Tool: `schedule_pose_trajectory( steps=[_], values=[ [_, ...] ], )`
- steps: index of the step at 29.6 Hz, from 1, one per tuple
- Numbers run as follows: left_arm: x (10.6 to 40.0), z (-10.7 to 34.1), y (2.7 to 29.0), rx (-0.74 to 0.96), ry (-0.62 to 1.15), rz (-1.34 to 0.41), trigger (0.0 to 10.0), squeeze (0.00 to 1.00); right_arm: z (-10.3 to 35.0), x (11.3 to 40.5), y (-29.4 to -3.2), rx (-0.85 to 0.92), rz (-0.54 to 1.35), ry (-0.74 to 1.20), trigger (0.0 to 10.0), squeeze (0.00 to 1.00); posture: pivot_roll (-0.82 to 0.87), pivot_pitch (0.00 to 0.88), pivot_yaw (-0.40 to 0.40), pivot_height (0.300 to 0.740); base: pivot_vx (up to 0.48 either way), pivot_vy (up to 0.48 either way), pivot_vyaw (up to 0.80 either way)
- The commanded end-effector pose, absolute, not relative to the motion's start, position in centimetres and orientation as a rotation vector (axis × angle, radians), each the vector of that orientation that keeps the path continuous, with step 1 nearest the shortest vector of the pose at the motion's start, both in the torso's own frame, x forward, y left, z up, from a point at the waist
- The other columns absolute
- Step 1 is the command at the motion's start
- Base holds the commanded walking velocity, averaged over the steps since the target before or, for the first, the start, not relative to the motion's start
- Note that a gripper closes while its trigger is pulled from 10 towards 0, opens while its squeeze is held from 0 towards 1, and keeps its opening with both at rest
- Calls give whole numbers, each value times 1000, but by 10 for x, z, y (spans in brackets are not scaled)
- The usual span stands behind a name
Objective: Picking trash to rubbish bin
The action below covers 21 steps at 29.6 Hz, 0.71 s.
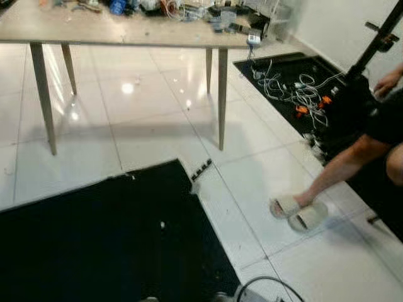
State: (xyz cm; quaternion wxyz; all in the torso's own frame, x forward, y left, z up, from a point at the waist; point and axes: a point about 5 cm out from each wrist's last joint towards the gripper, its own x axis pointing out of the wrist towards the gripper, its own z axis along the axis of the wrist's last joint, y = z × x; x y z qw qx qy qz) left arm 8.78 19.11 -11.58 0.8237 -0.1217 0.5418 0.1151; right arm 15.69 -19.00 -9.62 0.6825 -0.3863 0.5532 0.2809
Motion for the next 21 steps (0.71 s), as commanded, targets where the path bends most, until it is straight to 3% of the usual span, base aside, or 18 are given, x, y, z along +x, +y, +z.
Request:
schedule_pose_trajectory(
  steps=[1,5,6,10,14,15,16,17,19,21],
  values=[
    [100,-115,159,-310,1130,143,10000,0,-100,148,-191,-837,586,1267,10000,0,74,142,-55,740,480,0,0],
    [100,-115,159,-314,1130,143,10000,0,-99,148,-197,-775,391,1242,10000,0,73,147,-56,740,480,0,0],
    [100,-116,158,-315,1130,142,10000,0,-99,148,-200,-713,242,1206,10000,0,67,151,-54,740,480,0,-750],
    [99,-116,158,-314,1131,141,10000,0,-97,150,-202,-666,96,1131,10000,0,56,157,-50,740,480,0,-600],
    [99,-116,158,-313,1133,136,10000,0,-94,153,-203,-576,-78,1017,10000,0,52,160,-48,740,480,0,0],
    [99,-116,158,-312,1133,135,10000,0,-56,217,-233,-583,-167,857,10000,0,52,160,-48,740,480,0,0],
    [99,-116,158,-312,1133,135,10000,0,-56,217,-233,-583,-167,857,10000,0,52,160,-48,740,480,0,0],
    [99,-116,158,-311,1133,135,10000,0,-6,275,-254,-535,-244,677,10000,0,47,164,-49,740,480,0,0],
    [99,-116,159,-310,1134,133,10000,0,101,356,-263,-322,-269,291,10000,0,43,165,-48,740,480,0,0],
    [99,-116,159,-309,1134,132,10000,0,119,367,-257,-263,-237,217,10000,0,43,165,-48,740,480,0,0]
  ],
)
